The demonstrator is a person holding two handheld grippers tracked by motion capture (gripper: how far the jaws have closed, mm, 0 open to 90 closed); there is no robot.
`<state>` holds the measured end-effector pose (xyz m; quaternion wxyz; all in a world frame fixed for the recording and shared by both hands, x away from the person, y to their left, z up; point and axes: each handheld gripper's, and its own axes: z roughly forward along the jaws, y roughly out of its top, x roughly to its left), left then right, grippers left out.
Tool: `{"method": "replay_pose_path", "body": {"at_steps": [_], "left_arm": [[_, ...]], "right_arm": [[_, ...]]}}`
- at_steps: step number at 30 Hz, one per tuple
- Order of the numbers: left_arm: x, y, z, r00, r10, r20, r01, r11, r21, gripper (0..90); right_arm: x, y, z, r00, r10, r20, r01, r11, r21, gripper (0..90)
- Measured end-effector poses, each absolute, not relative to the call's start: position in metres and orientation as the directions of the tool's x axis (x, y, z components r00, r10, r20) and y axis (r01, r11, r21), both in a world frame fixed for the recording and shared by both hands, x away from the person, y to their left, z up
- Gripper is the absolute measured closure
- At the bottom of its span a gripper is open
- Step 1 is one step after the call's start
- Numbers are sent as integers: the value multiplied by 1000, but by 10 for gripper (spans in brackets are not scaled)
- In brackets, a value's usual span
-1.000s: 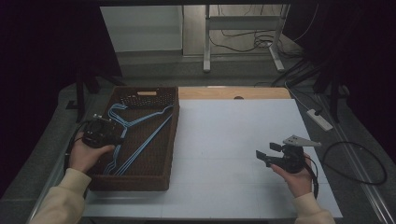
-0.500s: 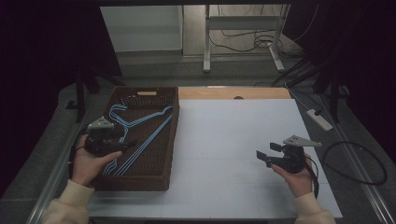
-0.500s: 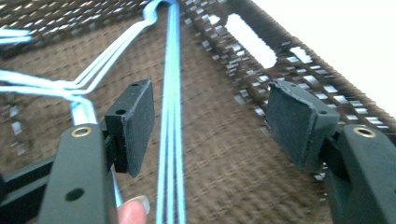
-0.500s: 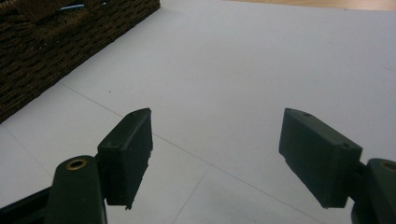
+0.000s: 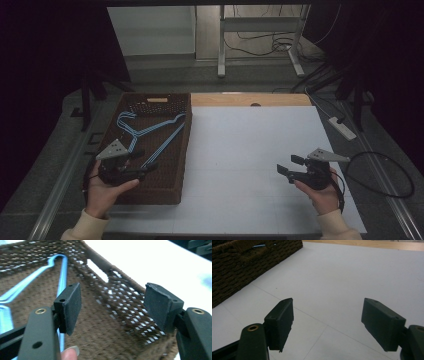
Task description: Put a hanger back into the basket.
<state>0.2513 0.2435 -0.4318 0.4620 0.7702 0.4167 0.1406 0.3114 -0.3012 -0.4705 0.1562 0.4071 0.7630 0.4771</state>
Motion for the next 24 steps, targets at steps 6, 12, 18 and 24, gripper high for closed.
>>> {"method": "replay_pose_path", "body": {"at_steps": [6,12,18,24], "left_arm": [[241,230,-442,636,758,-146,476,-236,847,317],[233,220,-452,648,752,-122,451,-249,857,318],[228,219,-455,647,754,-112,438,-248,864,319],[229,219,-455,647,753,-122,443,-240,864,317]], "right_arm": [[303,-308,-471,-639,756,142,452,220,864,264],[298,-315,-475,-636,758,143,459,222,860,268],[298,-318,-479,-631,761,151,468,219,856,276],[297,-317,-480,-639,755,149,465,225,856,277]]}}
